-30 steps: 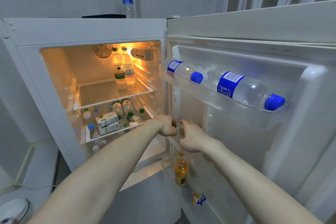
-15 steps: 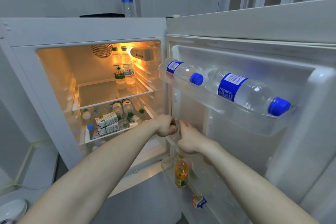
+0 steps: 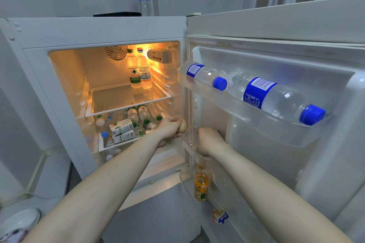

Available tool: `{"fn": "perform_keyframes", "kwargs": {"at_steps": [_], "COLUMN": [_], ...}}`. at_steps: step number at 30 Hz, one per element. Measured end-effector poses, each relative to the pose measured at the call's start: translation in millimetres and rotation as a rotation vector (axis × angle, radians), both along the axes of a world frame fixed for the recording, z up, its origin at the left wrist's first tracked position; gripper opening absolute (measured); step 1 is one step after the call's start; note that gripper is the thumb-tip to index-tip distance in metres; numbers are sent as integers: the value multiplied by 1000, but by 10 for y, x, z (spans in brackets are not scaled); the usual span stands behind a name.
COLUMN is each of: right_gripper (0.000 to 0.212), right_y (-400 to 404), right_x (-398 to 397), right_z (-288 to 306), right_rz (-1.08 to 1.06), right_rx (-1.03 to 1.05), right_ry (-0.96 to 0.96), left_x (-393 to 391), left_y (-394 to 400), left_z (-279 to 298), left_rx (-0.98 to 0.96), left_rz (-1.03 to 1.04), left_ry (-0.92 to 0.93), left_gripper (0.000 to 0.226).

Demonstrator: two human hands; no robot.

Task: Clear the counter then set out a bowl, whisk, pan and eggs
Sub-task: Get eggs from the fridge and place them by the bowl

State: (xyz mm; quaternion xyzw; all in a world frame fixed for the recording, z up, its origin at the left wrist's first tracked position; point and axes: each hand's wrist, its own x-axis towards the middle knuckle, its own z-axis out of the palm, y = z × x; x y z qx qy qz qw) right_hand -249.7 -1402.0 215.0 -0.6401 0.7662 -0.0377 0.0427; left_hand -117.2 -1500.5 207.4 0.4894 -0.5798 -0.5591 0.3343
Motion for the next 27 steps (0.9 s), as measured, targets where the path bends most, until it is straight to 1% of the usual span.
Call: {"fn": "perform_keyframes", "kwargs": {"at_steps": [2, 4, 7, 9, 11, 15, 17, 19, 20, 22, 27], "right_gripper": [33, 33, 31, 26, 21, 24, 19, 13, 11, 14, 22], "right_y": [-2, -12, 4, 60, 138, 466, 691, 961, 1091, 1347, 1922], "right_x": [11, 23, 51, 67, 73, 124, 137, 145, 137, 90, -21], "right_z": [-12, -31, -39, -8, 24, 94, 129, 172, 187, 190, 162], "right_rz": [-3, -6, -3, -3, -3, 7, 24, 34, 34, 11, -101], "right_rx": [-13, -29, -44, -50, -85, -204, -277, -326, -341, -349, -258], "right_ry": [62, 86, 45, -13, -116, -339, -416, -485, -500, -502, -417], "left_x": [71, 152, 294, 383, 471, 676, 785, 902, 959, 1068, 1296], "left_y": [52, 129, 274, 388, 518, 795, 926, 1070, 1142, 1304, 1777], "left_z": [23, 65, 129, 169, 200, 228, 220, 205, 198, 170, 87], "left_rx": [122, 196, 290, 322, 326, 333, 344, 344, 343, 338, 278], "left_rz": [45, 55, 37, 21, -3, -36, -41, -54, -68, -99, -129], "left_ry": [145, 233, 342, 387, 400, 426, 440, 436, 431, 413, 337], "left_gripper": [40, 39, 39, 38, 35, 30, 27, 30, 33, 38, 40]}}
